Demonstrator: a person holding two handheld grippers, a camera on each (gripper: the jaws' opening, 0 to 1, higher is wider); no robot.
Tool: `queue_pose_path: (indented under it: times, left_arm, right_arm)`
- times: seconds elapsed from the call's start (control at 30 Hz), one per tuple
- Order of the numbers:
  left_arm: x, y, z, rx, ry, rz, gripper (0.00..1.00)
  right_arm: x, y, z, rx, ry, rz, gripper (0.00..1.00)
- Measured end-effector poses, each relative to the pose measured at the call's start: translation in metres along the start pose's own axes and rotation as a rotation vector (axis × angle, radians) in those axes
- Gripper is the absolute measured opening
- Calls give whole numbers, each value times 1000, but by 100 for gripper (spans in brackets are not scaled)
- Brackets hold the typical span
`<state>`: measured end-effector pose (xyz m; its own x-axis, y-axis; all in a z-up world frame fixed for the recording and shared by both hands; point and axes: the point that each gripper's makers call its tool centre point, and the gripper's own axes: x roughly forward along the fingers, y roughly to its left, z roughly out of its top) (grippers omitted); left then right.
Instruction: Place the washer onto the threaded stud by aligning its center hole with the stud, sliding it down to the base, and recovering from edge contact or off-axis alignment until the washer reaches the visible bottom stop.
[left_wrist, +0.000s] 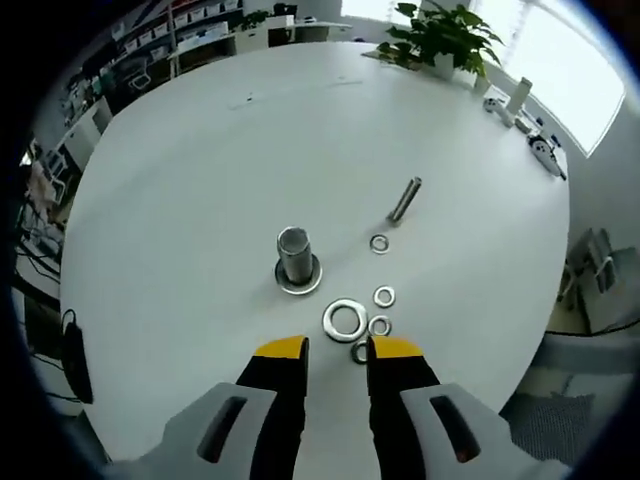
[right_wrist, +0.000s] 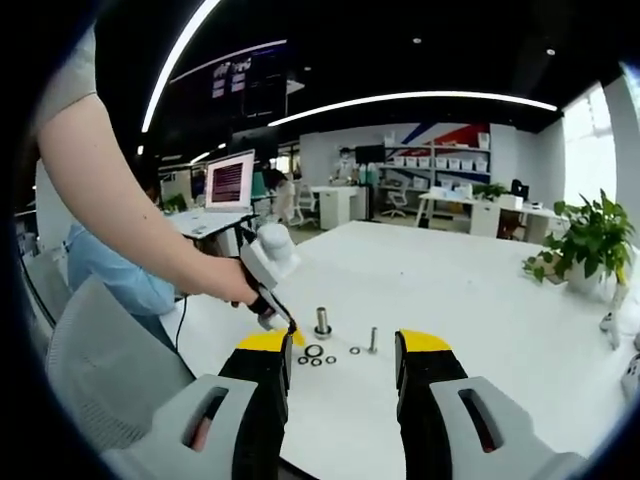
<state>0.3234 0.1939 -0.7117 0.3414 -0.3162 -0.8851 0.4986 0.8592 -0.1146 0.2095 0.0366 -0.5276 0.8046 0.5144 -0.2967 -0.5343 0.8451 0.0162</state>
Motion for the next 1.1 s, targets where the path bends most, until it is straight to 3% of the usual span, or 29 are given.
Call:
queue_pose_path:
  times: [0.37, 0.5, 1.1]
  left_arm:
    - [21, -4, 1, -10, 32, 40, 24]
    - [22, -2, 3, 13, 34, 74, 25]
    - [36, -4, 1, 13, 30, 100, 23]
  right_arm:
    - [0, 0, -1, 12, 2, 6, 44]
    - [0, 1, -1, 13, 2, 8, 44]
    - [0, -3, -3, 33, 9, -1, 44]
